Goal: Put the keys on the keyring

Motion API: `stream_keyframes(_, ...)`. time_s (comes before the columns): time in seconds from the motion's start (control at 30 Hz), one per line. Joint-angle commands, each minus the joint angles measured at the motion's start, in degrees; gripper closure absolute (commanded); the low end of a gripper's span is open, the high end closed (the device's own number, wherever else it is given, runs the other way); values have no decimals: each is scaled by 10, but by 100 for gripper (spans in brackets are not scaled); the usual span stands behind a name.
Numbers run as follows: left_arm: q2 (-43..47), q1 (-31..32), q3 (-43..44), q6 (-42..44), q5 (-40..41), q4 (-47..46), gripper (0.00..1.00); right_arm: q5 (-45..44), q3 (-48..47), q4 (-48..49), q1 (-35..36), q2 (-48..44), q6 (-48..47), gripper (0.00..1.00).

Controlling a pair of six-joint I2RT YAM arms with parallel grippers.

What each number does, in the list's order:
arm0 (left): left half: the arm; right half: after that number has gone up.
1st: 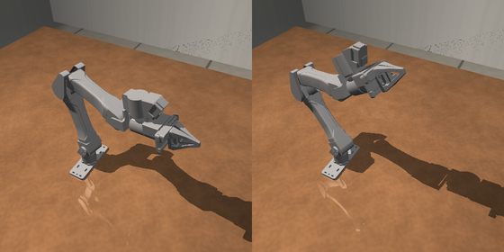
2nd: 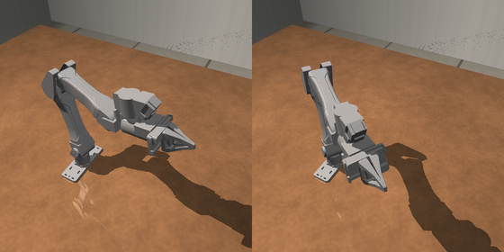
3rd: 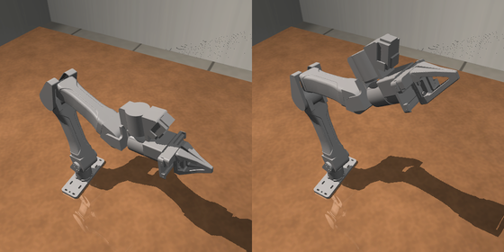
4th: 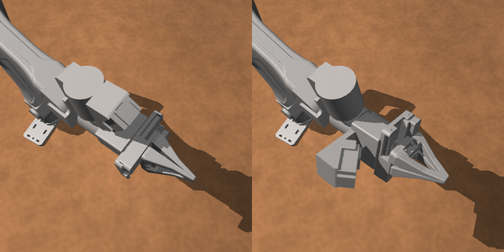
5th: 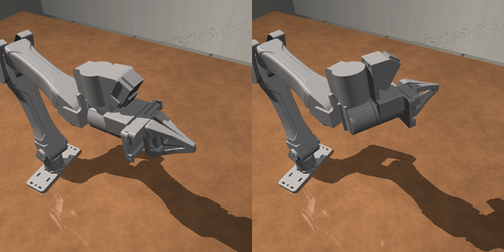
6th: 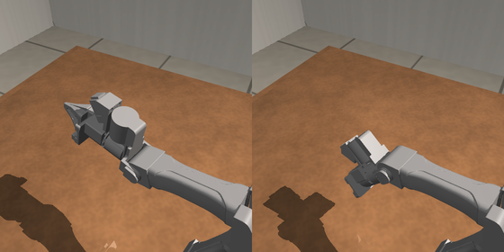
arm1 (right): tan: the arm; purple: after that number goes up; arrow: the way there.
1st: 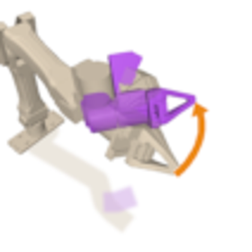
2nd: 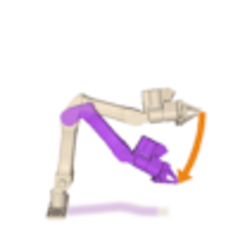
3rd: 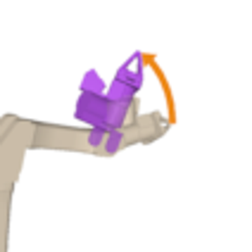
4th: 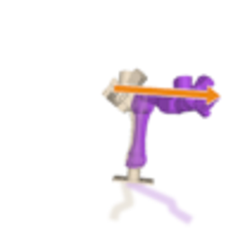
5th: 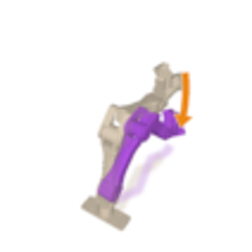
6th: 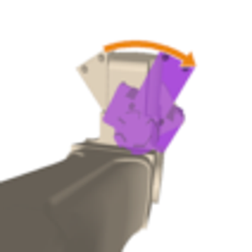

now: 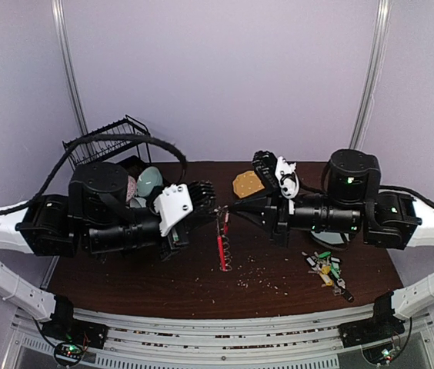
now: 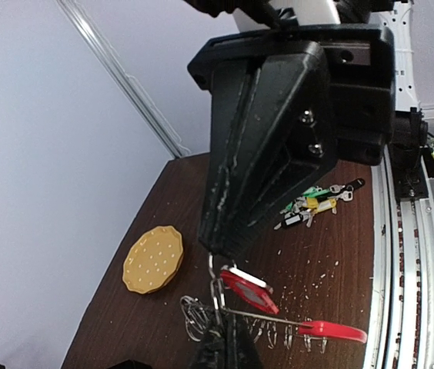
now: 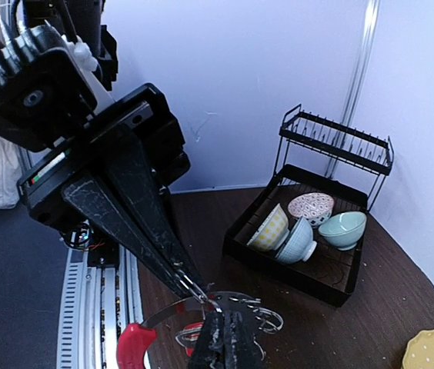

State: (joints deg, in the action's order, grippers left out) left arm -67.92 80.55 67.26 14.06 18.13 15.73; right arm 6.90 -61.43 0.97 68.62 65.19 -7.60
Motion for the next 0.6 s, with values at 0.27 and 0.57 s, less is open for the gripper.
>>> stream_keyframes(0.27,112,2,-195,170,-101,-319,100,100,-29,-10,-2,39,-4,100)
stream_keyframes(0.57,123,2,-254,179,-147,-470,100,146,-25,9,-1,49,6,100)
